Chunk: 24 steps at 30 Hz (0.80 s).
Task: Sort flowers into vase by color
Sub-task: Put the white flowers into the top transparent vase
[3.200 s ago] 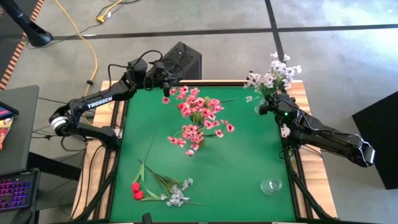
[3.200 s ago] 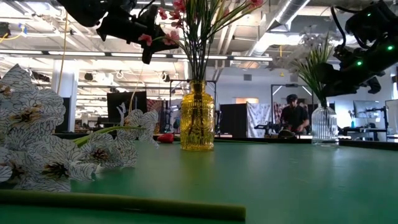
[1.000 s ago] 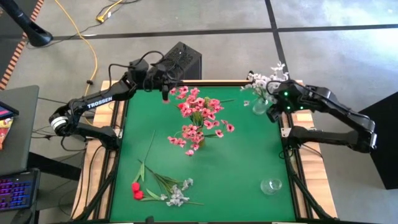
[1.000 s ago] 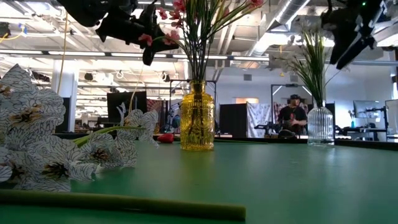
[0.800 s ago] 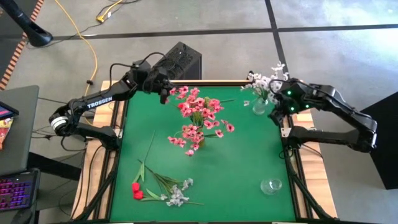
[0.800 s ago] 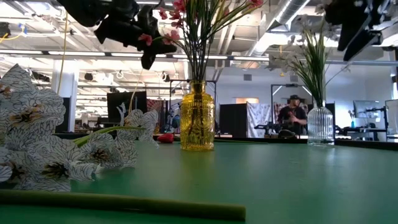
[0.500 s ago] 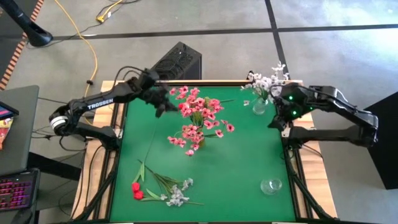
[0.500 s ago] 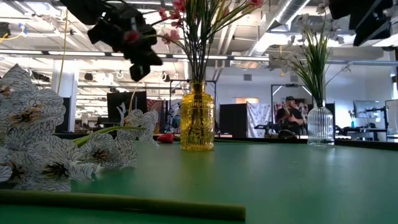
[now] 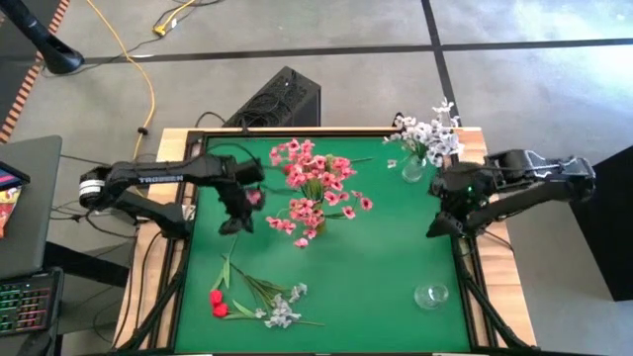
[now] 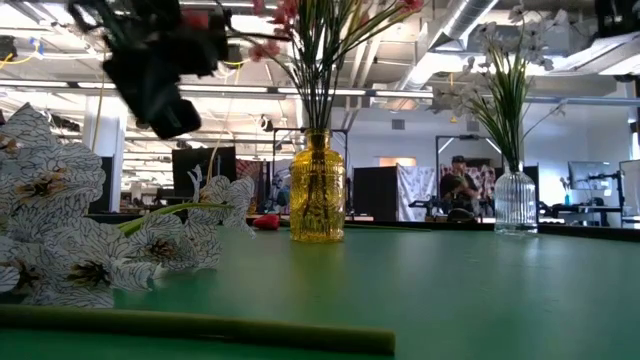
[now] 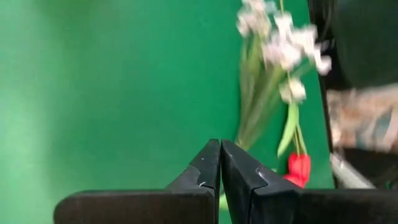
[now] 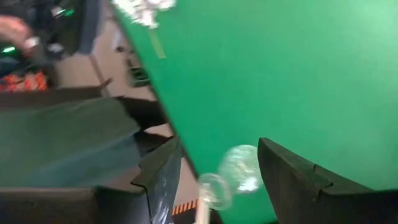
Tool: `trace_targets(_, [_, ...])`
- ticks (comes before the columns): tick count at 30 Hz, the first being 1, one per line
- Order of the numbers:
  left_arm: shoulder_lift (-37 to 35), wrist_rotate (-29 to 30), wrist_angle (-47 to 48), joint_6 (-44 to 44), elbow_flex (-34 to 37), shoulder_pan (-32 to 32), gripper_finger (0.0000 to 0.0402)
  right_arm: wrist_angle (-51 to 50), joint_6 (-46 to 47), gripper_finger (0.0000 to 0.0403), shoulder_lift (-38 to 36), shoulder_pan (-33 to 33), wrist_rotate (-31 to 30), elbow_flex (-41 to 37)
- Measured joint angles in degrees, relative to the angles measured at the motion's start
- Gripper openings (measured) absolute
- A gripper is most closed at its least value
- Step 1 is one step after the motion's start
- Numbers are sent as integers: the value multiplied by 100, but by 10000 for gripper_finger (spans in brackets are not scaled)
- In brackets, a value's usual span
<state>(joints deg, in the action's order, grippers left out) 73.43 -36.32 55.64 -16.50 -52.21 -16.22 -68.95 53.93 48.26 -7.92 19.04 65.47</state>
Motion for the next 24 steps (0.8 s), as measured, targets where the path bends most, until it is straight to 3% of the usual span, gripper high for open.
trace_targets(6, [0, 434, 103, -166, 0, 1096, 0, 998, 467, 240, 409, -1088, -123, -2])
trace_targets(15, [2, 1218, 93, -62, 0, 2341, 8, 1224, 662, 240, 1143, -1949, -399, -4])
trace_targets(24, [129, 1667, -183, 572, 215, 2904, 107, 1454, 625, 240, 1466, -2249, -676, -7])
